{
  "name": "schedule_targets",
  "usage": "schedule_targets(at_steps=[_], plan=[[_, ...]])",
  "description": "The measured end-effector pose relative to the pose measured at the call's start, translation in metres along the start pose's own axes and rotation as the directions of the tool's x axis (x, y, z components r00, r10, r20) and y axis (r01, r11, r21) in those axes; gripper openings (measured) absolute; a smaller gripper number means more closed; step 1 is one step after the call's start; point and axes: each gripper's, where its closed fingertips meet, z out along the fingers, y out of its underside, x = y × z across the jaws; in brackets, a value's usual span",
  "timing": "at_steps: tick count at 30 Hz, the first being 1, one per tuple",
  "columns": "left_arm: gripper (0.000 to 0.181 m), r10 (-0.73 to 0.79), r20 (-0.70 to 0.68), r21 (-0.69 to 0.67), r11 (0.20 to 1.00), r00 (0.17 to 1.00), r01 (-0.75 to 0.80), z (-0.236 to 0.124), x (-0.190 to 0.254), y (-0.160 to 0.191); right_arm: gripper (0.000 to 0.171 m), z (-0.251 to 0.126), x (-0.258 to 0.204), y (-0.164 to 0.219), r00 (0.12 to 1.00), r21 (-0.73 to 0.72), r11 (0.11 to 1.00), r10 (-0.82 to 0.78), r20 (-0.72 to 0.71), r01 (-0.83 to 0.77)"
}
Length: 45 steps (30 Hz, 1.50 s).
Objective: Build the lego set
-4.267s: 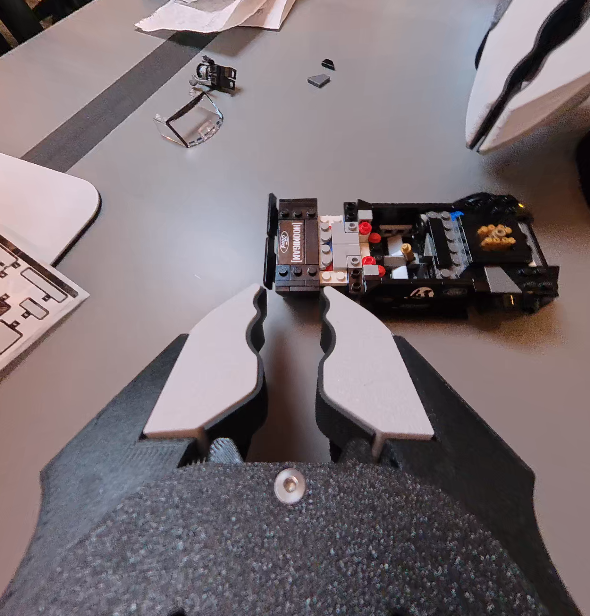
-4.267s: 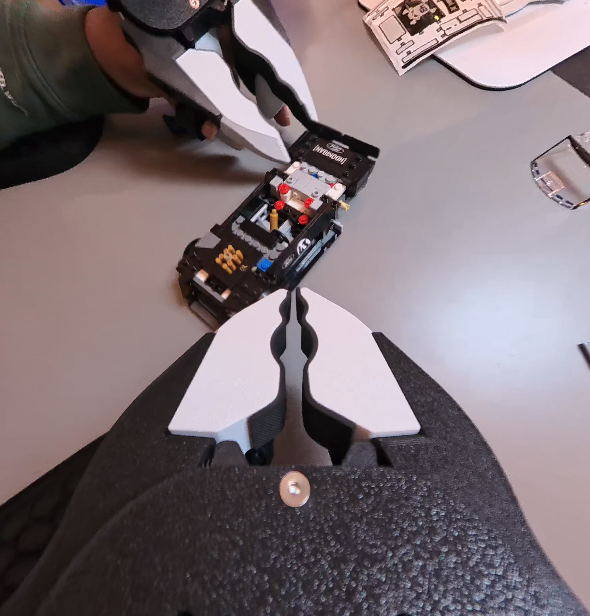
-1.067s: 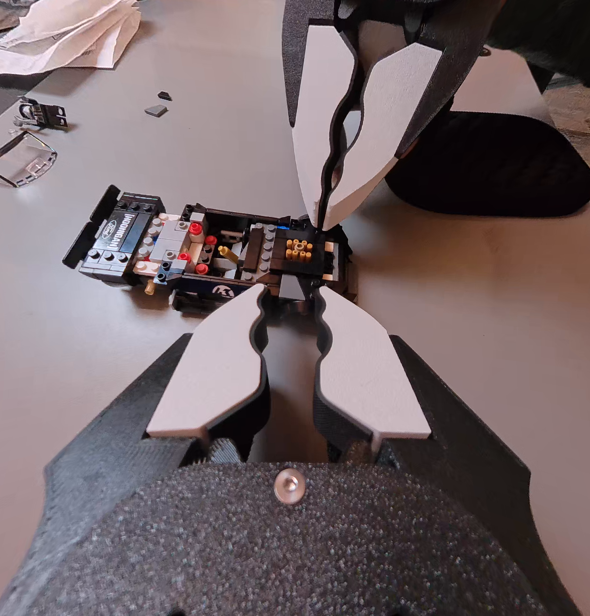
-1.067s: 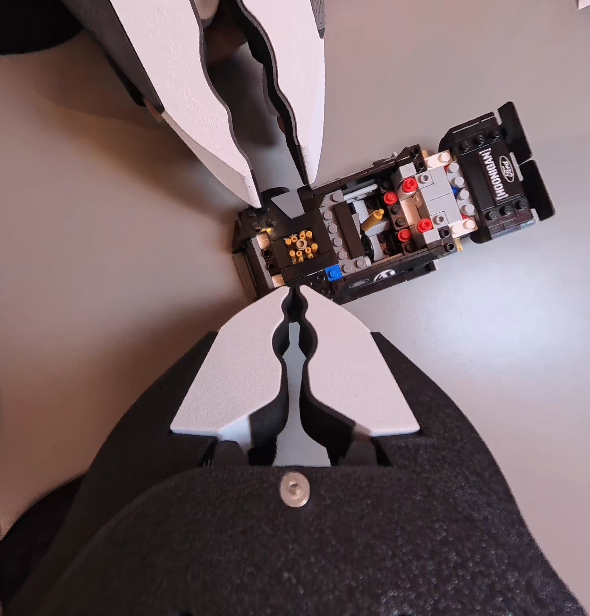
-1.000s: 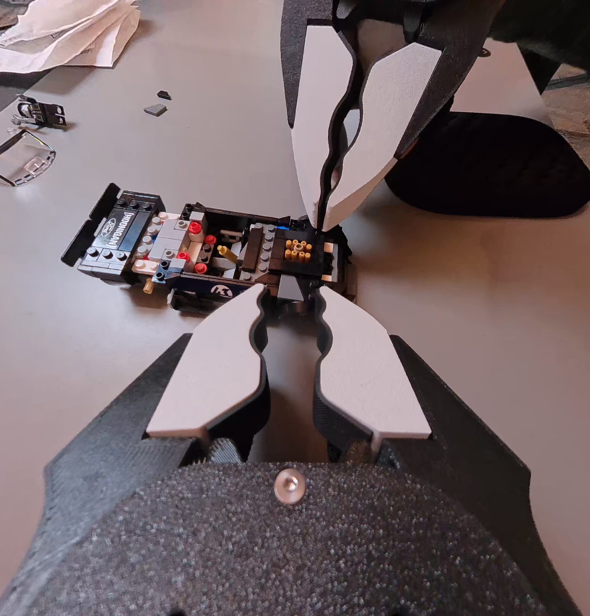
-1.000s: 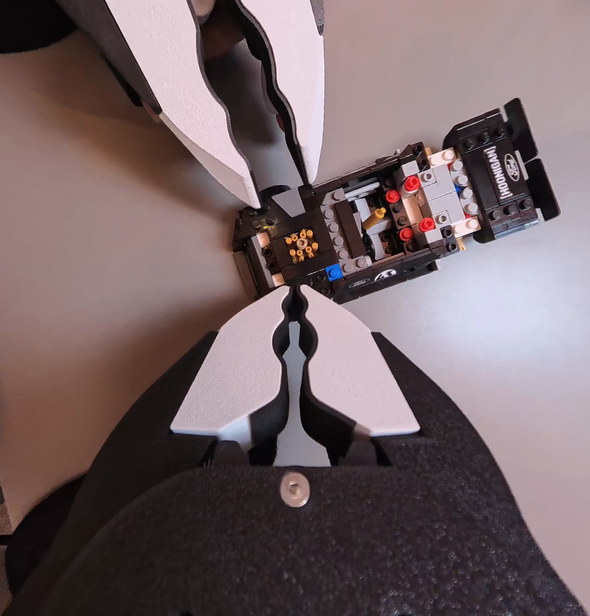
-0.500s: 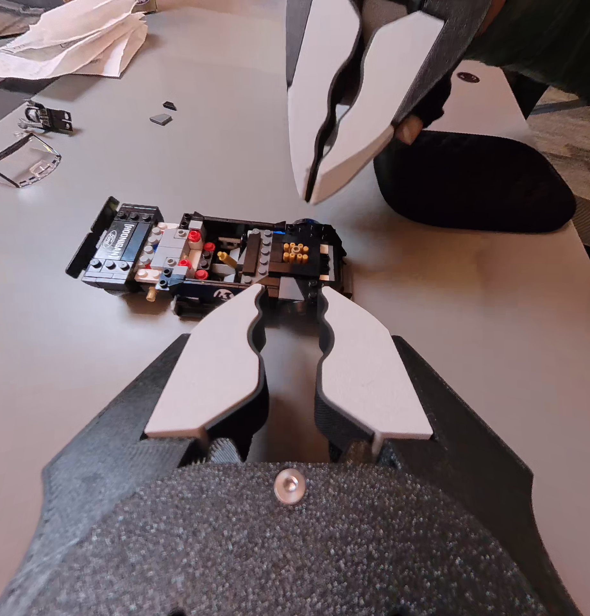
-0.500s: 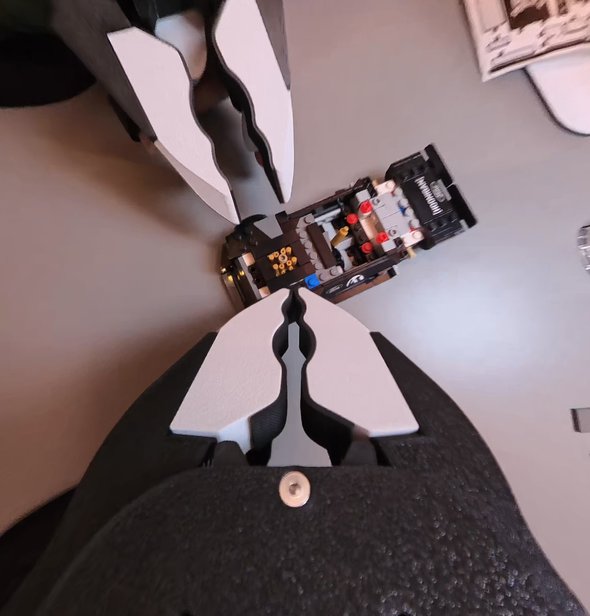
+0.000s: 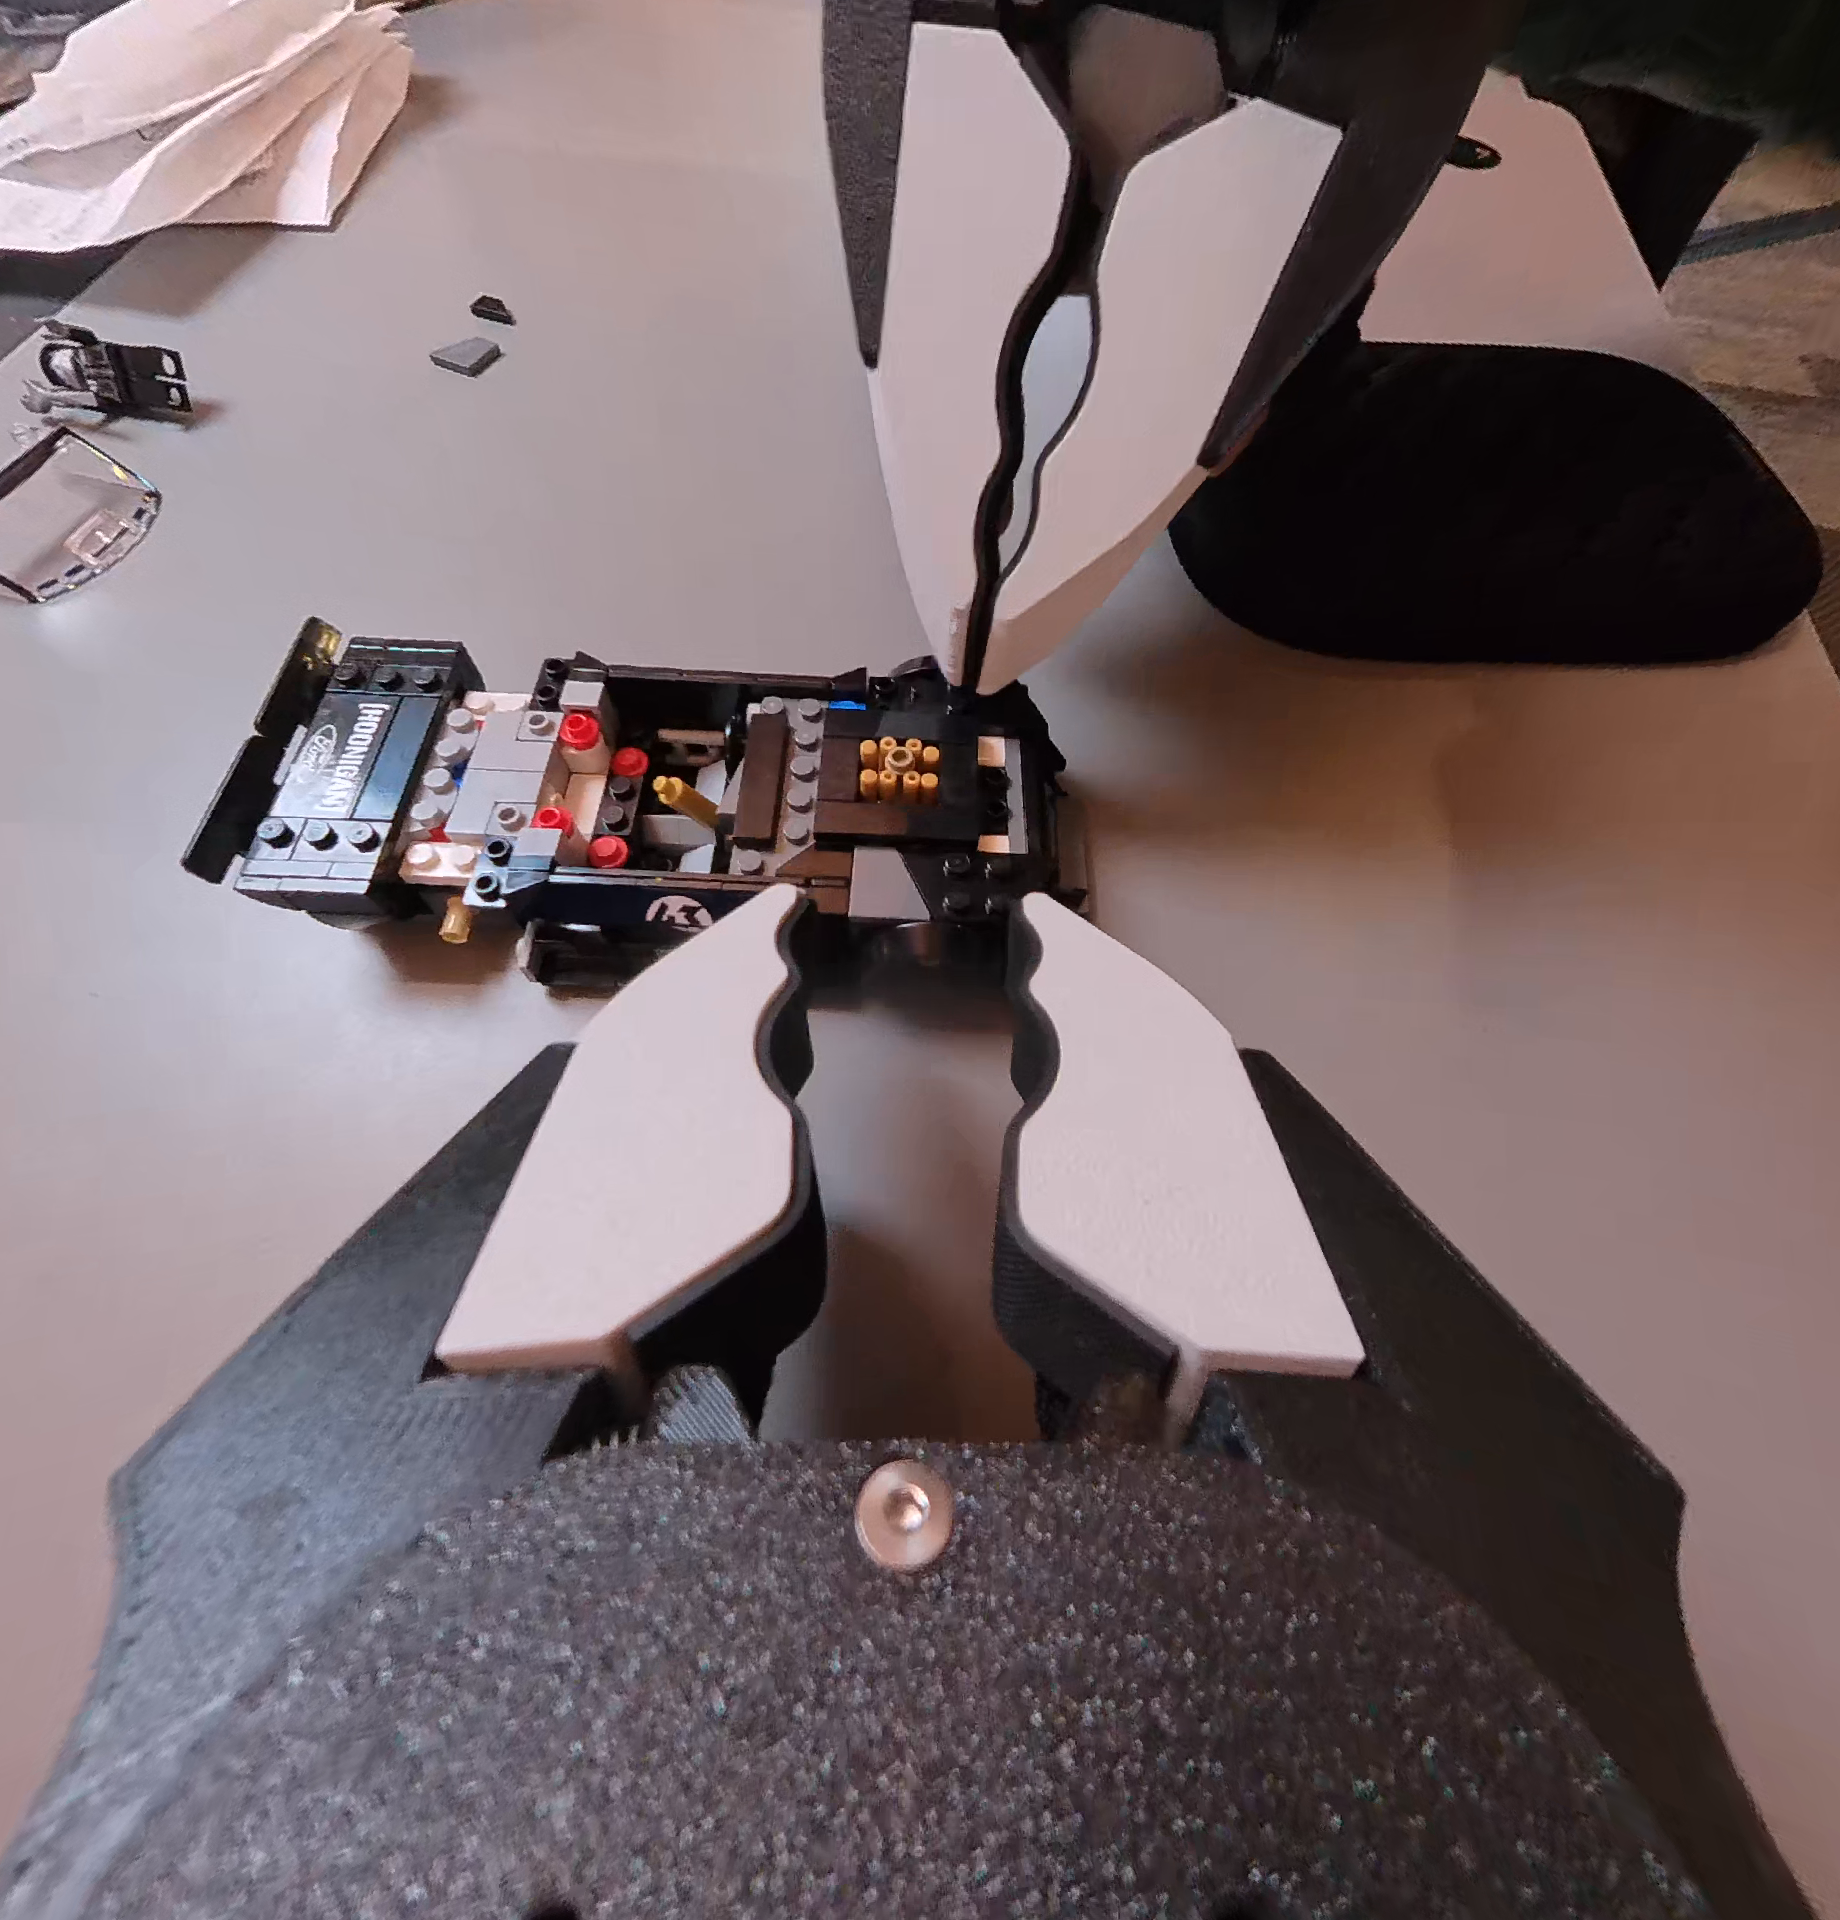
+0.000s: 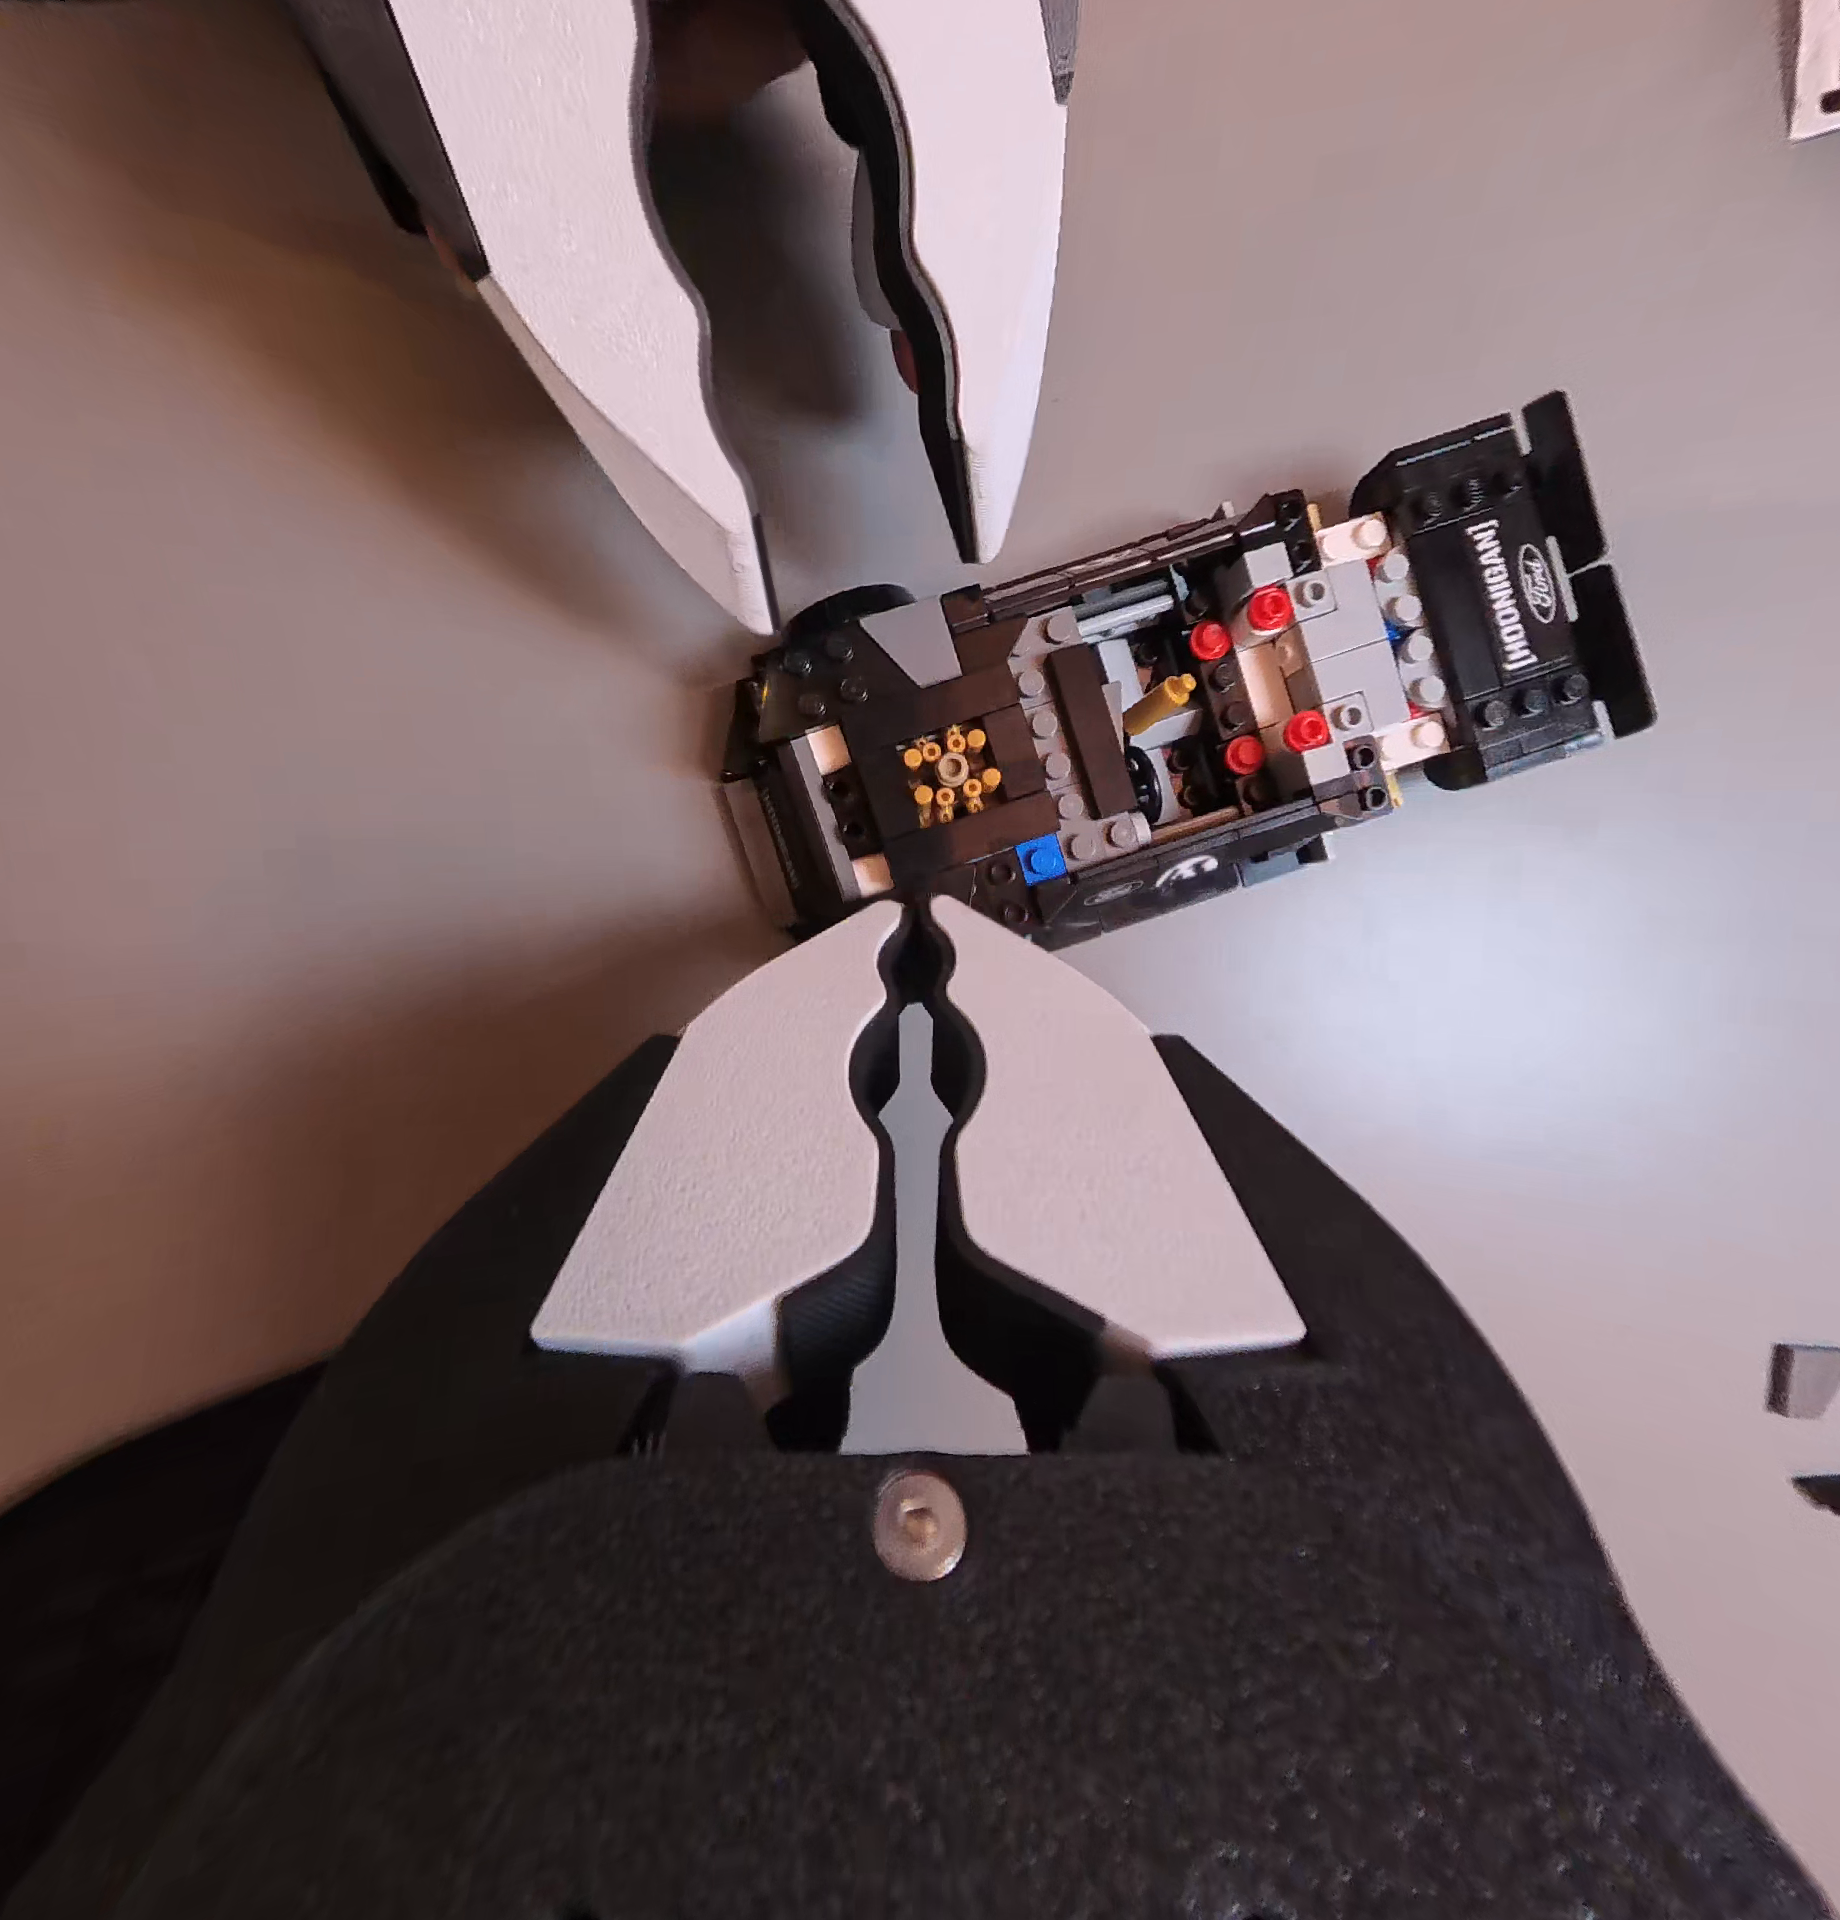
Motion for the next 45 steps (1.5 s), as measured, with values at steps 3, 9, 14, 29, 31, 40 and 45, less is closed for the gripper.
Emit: schedule_targets(at_steps=[3,9,14,29,31,40,45], plan=[[0.040,0.004,-0.013,-0.020,1.000,1.000,-0.005,0.002,0.003,0.003,0.000,0.002,0.001,0.002,1.000,-0.044,0.999,-0.018,0.000,0.018],[0.041,0.027,0.002,-0.050,0.998,1.000,-0.027,0.005,0.003,0.007,0.000,0.003,0.000,0.003,0.998,-0.109,0.992,-0.063,0.008,0.063],[0.041,0.020,-0.002,-0.050,0.999,1.000,-0.020,0.006,0.003,0.008,0.000,0.003,0.000,0.004,0.998,-0.161,0.985,-0.056,0.016,0.058],[0.043,0.004,-0.008,-0.048,0.999,1.000,-0.004,0.005,0.002,0.008,0.000,0.004,0.000,0.003,1.000,-0.187,0.982,-0.031,-0.001,0.031],[0.043,0.006,-0.007,-0.048,0.999,1.000,-0.007,0.005,0.002,0.008,0.000,0.004,0.000,0.002,0.999,-0.131,0.991,-0.012,-0.032,0.008],[0.041,-0.002,0.012,-0.004,1.000,1.000,0.002,-0.001,-0.003,0.001,0.045,-0.039,0.019,0.008,0.954,0.273,0.942,0.245,-0.170,-0.193],[0.027,0.001,0.095,0.123,0.992,0.995,-0.013,-0.011,-0.015,-0.021,0.034,-0.069,0.074,0.054,0.849,0.387,0.897,0.367,-0.380,-0.214]])
